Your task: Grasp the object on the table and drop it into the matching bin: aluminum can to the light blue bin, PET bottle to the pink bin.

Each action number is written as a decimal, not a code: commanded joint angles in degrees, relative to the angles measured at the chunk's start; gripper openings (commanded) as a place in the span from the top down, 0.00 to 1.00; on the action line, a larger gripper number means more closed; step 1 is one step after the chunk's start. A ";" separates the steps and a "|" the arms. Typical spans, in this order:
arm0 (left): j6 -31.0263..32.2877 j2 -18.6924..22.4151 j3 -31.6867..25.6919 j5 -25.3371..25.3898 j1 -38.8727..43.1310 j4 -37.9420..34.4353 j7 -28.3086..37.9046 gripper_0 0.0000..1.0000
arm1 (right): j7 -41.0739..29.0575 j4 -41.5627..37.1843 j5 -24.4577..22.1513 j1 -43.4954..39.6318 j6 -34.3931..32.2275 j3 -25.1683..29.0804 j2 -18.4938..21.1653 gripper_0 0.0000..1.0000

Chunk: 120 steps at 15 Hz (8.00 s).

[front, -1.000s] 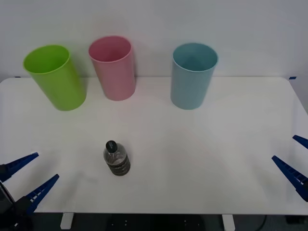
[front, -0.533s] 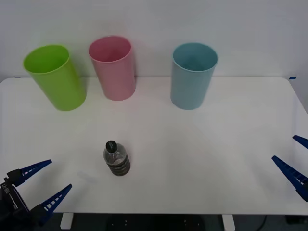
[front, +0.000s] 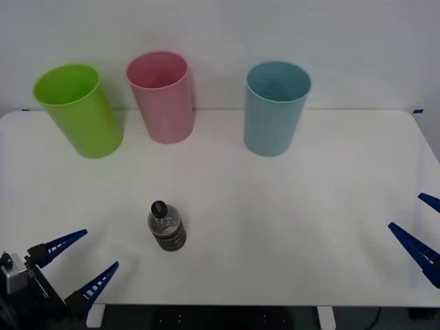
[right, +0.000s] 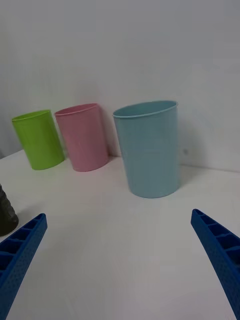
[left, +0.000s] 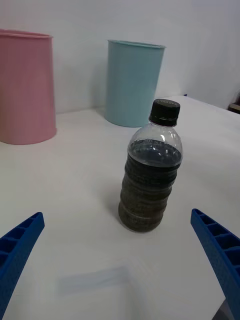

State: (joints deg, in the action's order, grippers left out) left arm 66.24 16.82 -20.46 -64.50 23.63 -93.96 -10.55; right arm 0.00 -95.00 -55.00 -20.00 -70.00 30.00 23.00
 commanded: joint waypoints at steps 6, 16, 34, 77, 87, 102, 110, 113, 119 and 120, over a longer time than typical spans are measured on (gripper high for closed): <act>-1.55 -0.21 4.55 0.61 -5.53 7.22 -1.40 0.00 | 0.00 0.00 0.00 0.00 0.00 0.00 0.00 0.00; -1.99 -7.24 5.17 -7.39 -12.21 11.35 -5.44 0.00 | 0.00 0.00 0.00 0.00 0.00 0.00 0.00 0.00; -3.75 -11.11 7.10 -12.49 -20.47 17.94 -7.64 0.00 | 0.00 0.00 0.00 0.00 0.00 0.00 0.00 0.00; -21.32 -9.53 3.06 2.28 -28.29 7.39 2.55 1.00 | 0.00 0.00 0.00 0.00 0.00 0.00 0.00 0.00; -29.23 -9.44 1.65 -8.27 -36.47 0.10 23.39 1.00 | 0.00 0.00 0.00 0.00 0.00 0.00 0.00 0.00; -41.28 -7.15 1.83 -26.99 -62.74 23.04 26.90 0.99 | 0.00 0.00 0.00 0.00 0.00 0.00 0.00 0.00; -47.43 -6.63 1.04 -32.88 -76.19 41.32 24.53 0.99 | 0.00 0.00 0.00 0.00 0.00 0.00 0.00 0.00; -48.31 -6.63 1.13 -33.76 -78.83 44.92 24.09 0.99 | 0.00 0.00 0.00 0.00 0.00 0.00 0.00 0.00; -48.31 -6.63 2.18 -32.88 -78.83 44.92 24.00 0.91 | 0.00 0.00 0.00 0.00 0.00 0.00 0.00 0.00; -48.31 -6.63 2.27 -32.70 -78.74 44.92 24.00 0.80 | 0.00 0.00 0.00 0.00 0.00 0.00 0.00 0.00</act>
State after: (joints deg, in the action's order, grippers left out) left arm 17.92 10.20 -18.26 -97.37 -55.18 -49.04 13.45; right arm 0.00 -95.00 -55.00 -20.00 -70.00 30.00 23.00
